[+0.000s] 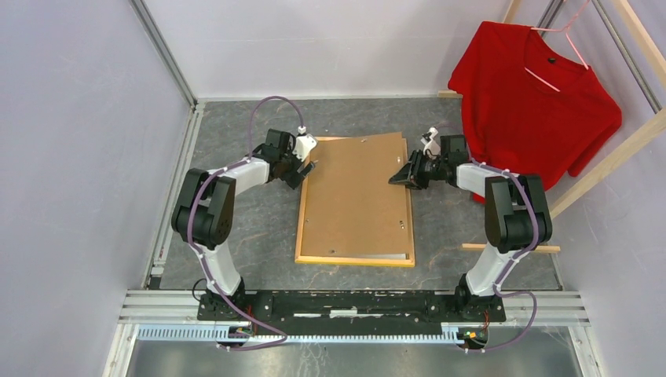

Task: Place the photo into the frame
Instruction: Place the photo frame item in the photo frame.

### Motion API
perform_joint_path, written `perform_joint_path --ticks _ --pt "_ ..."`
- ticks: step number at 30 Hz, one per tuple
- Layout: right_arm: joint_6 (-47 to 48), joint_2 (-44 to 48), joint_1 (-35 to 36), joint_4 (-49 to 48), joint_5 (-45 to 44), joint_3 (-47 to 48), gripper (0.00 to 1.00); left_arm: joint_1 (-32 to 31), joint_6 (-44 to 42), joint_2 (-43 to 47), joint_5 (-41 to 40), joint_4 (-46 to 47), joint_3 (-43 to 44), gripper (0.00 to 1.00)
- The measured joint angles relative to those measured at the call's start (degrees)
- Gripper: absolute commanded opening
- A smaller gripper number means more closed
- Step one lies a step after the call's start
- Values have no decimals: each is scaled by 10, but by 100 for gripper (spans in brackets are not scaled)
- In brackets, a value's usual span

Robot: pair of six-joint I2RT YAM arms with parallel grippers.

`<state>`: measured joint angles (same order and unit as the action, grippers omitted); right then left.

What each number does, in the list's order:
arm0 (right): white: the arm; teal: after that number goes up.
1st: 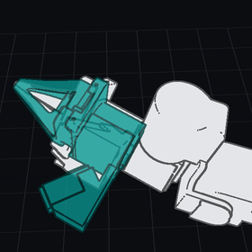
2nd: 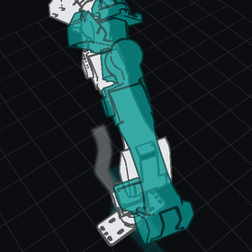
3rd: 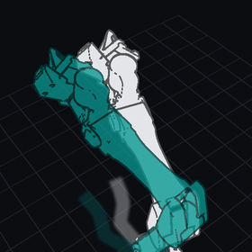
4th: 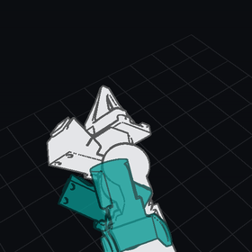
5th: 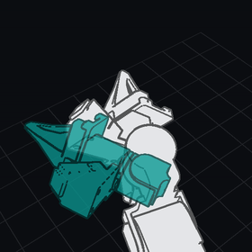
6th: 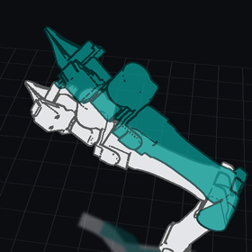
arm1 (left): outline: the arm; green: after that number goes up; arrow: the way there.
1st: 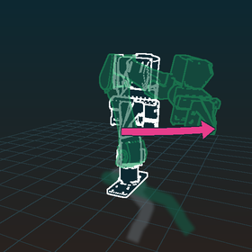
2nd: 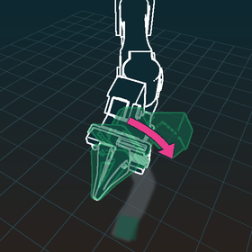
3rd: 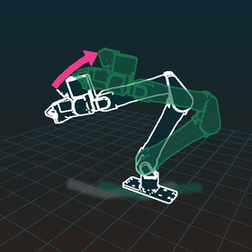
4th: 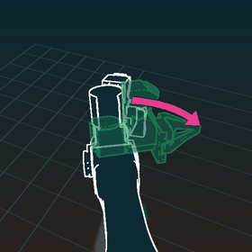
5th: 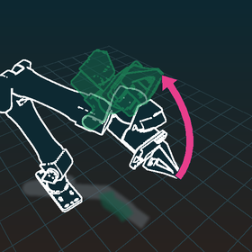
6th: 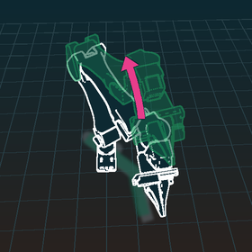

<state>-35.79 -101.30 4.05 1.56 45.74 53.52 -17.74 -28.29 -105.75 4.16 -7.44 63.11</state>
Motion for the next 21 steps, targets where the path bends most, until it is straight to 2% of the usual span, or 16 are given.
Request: perform_joint_path --ticks 2,4,11,21 --pt "19 0 13 33 -25 13 57 5 -1 5 1 -3 -5 95" --pt "39 -3 26 71 -48 35 97 11 -1 7 9 -6 -7 95" --pt "108 -9 75 174 -129 111 98 19 -1 18 21 -14 -19 95" --pt "176 -9 102 290 -236 171 98 21 0 22 22 -21 -22 95"
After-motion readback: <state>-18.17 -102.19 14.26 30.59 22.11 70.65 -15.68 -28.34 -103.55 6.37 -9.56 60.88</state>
